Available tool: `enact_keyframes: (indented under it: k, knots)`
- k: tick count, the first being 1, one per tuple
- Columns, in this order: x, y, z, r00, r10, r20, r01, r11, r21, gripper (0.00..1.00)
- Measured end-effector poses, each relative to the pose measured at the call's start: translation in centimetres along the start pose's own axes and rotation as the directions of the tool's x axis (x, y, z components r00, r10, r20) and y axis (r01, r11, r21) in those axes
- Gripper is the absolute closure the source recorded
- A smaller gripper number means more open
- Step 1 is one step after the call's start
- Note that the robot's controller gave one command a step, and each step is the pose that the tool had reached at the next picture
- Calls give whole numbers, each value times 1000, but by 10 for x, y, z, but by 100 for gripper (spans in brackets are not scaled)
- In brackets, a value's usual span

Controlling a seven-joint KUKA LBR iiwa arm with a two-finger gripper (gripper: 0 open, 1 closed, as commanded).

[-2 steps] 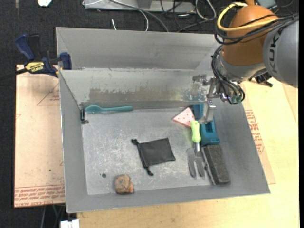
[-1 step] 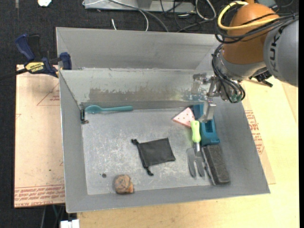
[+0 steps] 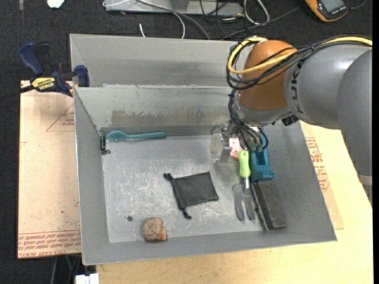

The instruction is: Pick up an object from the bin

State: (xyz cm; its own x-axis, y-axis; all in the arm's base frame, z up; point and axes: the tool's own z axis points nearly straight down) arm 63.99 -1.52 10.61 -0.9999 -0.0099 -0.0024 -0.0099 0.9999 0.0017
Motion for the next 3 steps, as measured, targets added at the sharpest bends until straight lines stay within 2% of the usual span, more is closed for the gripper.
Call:
enact_keyframes:
  k: [1, 2, 3]
  knots:
    - [0, 0, 0, 1000, 0, 0, 0, 1000, 1, 0]
    - [0, 0, 0, 1000, 0, 0, 0, 1000, 1, 0]
    - [26, 28, 11, 999, -41, 2, 41, 999, 1, 0]
